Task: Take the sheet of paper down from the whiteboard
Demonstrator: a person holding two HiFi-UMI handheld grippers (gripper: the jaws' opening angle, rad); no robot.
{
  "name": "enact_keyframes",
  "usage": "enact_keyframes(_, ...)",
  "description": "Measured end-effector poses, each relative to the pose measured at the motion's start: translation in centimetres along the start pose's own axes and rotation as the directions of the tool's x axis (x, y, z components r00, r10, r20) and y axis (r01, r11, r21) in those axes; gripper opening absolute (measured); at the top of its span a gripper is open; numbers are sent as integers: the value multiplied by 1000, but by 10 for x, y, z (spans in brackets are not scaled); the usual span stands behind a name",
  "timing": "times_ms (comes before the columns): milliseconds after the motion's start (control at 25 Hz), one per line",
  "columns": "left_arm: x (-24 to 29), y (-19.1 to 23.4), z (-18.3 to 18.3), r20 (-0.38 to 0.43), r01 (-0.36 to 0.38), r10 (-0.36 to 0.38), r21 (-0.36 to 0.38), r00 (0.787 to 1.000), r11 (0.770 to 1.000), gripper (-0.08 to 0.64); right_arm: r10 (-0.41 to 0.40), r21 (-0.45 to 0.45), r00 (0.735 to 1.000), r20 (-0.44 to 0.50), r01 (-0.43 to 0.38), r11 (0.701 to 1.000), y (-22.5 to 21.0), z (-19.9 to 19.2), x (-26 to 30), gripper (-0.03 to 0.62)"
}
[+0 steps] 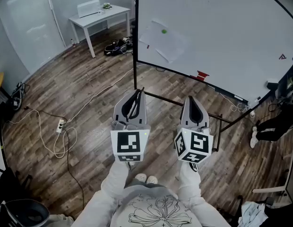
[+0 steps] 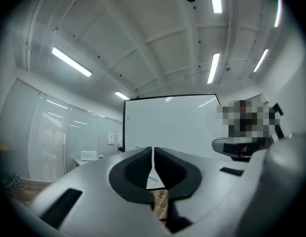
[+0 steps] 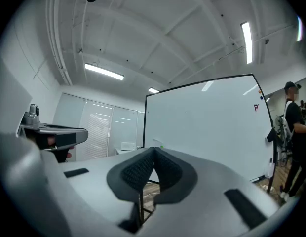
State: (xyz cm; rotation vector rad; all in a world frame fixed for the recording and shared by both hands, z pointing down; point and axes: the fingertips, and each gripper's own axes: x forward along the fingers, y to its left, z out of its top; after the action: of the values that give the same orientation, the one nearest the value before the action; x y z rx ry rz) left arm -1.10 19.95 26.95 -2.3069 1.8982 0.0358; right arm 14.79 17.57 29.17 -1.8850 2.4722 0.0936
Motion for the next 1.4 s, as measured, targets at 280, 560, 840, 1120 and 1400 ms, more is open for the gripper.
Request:
enact_keyframes(280, 10, -15, -7, -8, -19, 19, -7, 1000, 1000, 15, 39, -24, 999, 1, -39, 999, -9, -7, 7, 3)
enact_keyframes(560, 21, -23, -18, -38, -48, 47, -7, 998, 999, 15, 81, 0, 996, -25, -81, 997, -15, -23, 21, 3)
enact_keyframes(840, 55, -16, -32, -54, -56, 56, -7, 997, 998, 17, 97, -11, 995, -37, -98, 995, -20, -33, 57, 3)
enact_keyframes(1120, 125, 7, -49, -55, -41, 40, -16, 998, 999, 17, 91, -23, 995, -49, -93, 995, -27, -43, 129, 3)
enact_keyframes(1400, 207, 43, -52, -42, -12, 11, -24, 999, 1000, 17, 63, -40, 997, -34, -65, 997, -30, -33, 215, 3)
